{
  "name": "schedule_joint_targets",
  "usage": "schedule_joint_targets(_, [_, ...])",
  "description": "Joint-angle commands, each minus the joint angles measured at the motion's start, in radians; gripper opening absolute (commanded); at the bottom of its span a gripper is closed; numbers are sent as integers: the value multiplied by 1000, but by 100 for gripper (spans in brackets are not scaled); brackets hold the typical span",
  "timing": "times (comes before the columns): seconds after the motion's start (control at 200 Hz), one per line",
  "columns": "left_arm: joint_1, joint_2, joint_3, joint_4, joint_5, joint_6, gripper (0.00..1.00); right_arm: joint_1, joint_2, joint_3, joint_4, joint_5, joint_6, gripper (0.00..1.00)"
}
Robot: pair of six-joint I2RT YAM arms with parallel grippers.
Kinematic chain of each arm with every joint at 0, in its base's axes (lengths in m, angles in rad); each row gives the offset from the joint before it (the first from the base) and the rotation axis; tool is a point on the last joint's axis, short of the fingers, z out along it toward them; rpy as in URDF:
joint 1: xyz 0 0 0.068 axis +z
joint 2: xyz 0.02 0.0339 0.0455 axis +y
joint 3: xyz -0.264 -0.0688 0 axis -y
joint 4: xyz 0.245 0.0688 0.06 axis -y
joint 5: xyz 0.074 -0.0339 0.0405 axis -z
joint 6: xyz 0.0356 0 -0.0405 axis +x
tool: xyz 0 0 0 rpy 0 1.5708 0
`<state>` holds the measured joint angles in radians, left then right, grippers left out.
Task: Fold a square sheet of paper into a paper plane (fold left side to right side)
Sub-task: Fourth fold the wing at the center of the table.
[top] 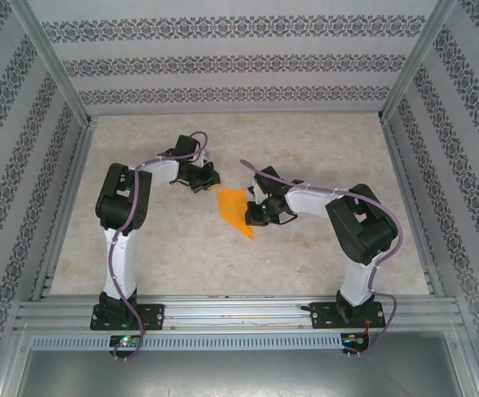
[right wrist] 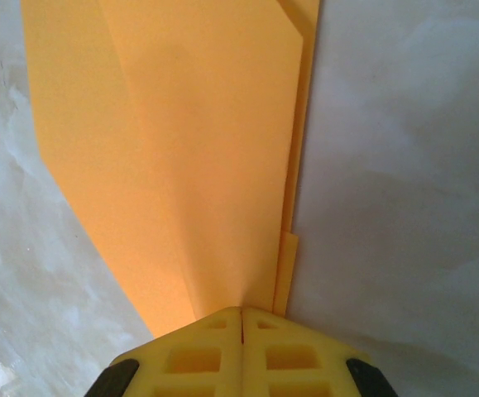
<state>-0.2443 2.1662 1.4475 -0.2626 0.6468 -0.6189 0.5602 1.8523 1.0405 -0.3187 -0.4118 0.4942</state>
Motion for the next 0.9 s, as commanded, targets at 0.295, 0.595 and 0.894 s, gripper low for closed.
schedule_joint_targets(0.295, [-91,-286,-243,167,107,-51,5,-16,24,-46,-118,33,20,0])
schedule_joint_targets(0.595, [-179,-151,-219,213,94,-65,4,-17,31,-50,-117,33,18,0])
schedule_joint_targets(0.894, [-179,-76,-234,191,46,-48,2,-17,14,-48,-103,-4,26,0])
